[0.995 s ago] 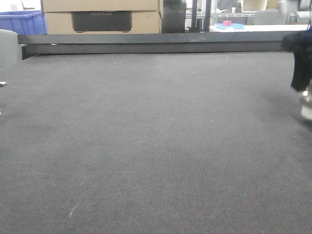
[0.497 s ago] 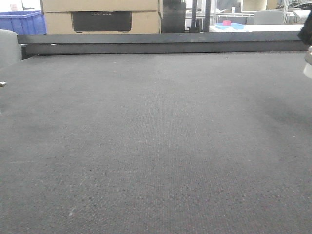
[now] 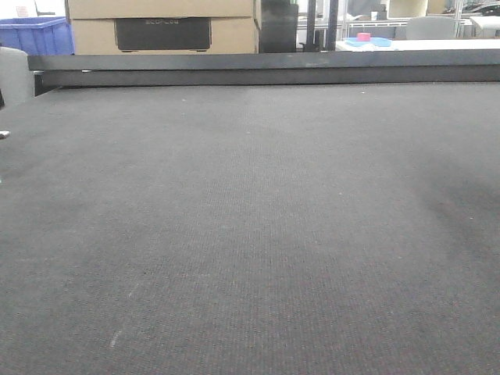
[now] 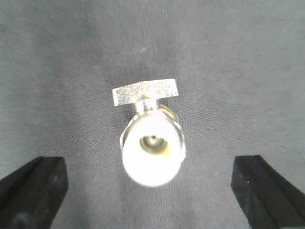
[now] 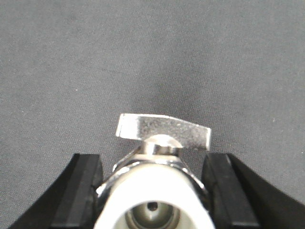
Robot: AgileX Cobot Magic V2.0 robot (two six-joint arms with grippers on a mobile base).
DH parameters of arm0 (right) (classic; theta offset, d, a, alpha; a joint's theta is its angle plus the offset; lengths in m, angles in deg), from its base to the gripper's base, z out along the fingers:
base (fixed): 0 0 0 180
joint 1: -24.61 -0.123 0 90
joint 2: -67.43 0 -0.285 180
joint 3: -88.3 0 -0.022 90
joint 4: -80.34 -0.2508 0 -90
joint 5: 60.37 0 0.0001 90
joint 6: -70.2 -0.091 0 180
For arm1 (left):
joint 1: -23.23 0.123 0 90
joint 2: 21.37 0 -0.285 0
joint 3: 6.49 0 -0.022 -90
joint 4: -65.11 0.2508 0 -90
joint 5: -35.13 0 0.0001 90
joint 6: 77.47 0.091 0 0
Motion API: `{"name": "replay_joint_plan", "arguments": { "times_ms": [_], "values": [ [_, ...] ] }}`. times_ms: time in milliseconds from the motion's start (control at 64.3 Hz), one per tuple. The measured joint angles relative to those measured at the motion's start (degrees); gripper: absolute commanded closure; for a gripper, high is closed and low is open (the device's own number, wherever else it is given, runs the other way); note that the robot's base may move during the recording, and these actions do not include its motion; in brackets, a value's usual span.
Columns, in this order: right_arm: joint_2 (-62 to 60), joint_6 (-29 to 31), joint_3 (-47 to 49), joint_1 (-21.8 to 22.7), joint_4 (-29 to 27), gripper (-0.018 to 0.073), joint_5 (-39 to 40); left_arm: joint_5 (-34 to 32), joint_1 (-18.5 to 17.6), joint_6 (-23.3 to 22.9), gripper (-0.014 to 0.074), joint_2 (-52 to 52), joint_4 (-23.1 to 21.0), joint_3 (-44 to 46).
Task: Place valve from conveyor to right shelf box
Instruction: 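Close the left gripper around the other white valve body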
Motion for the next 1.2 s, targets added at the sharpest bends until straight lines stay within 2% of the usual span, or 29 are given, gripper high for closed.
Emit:
{"name": "replay_joint_plan", "arguments": {
  "times_ms": [435,544,637,762,808,1197],
  "values": [
    [0.00,0.00,-0.02,0.00,0.00,0.0713,0.00,-2.91,0.00,0.12,0.0013,-4.77,-0.32,0.00],
    [0.00,0.00,-0.02,0.00,0.00,0.0713,0.00,-3.03,0.00,0.12,0.0127,-4.81,-0.32,0.03],
    [0.00,0.00,-0.02,0.00,0.00,0.0713,0.00,-3.03,0.00,-0.13,0.0318,-4.81,-0.32,0.03],
    [0.00,0.00,-0.02,0.00,0.00,0.0713,0.00,-2.68,0.00,-0.32,0.0629,-4.81,-0.32,0.03],
    [0.00,0.00,-0.02,0.00,0.00,0.0713,0.00,-2.45,0.00,-0.48,0.0708,-4.81,-0.32,0.13],
    [0.00,0.00,-0.02,0.00,0.00,0.0713,1.00,-0.09,-0.69,-2.38,0.0708,-1.88,-0.32,-0.70]
  ]
}}
